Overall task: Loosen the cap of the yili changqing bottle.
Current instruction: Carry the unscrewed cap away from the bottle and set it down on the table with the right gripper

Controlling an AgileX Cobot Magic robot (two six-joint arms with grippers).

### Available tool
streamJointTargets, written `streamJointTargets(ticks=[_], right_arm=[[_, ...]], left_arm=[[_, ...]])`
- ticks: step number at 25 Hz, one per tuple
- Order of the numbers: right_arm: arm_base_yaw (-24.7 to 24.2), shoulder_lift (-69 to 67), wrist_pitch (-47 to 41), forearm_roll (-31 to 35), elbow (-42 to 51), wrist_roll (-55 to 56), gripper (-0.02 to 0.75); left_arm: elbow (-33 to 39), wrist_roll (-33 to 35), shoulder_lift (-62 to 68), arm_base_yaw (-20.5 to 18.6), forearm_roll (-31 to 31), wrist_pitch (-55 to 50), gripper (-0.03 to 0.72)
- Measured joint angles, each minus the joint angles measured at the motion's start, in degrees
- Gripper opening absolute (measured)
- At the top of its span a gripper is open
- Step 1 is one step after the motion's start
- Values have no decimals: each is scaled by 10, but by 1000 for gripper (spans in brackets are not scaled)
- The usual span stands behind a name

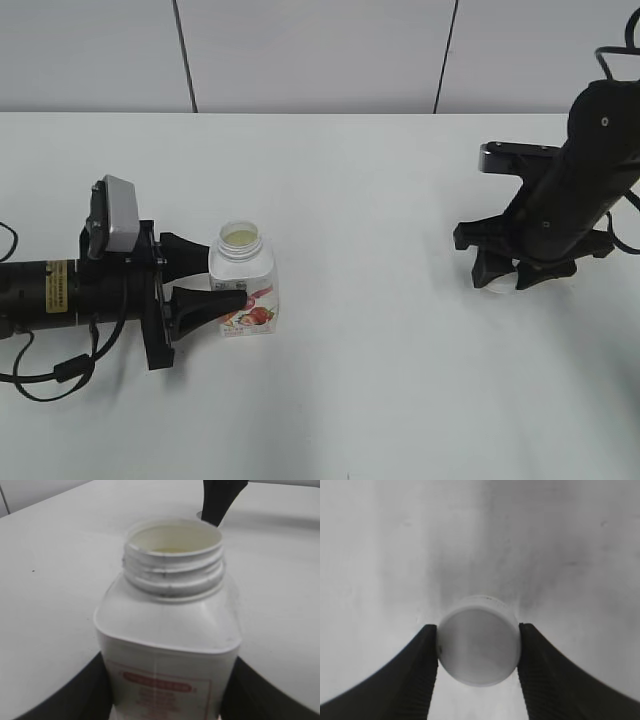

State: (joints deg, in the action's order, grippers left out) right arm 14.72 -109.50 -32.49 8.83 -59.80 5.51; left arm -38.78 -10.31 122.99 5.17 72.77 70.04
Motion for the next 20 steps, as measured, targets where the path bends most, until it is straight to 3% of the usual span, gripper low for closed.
streamJointTargets(ticks=[11,16,20], right_arm=[[0,-6,11,-2,0,0,389],[0,-6,11,-2,0,-1,491],[0,-6,11,-2,0,-1,518]], left_arm=[[0,0,0,0,0,0,373],[0,0,0,0,0,0,373],[0,0,0,0,0,0,373]])
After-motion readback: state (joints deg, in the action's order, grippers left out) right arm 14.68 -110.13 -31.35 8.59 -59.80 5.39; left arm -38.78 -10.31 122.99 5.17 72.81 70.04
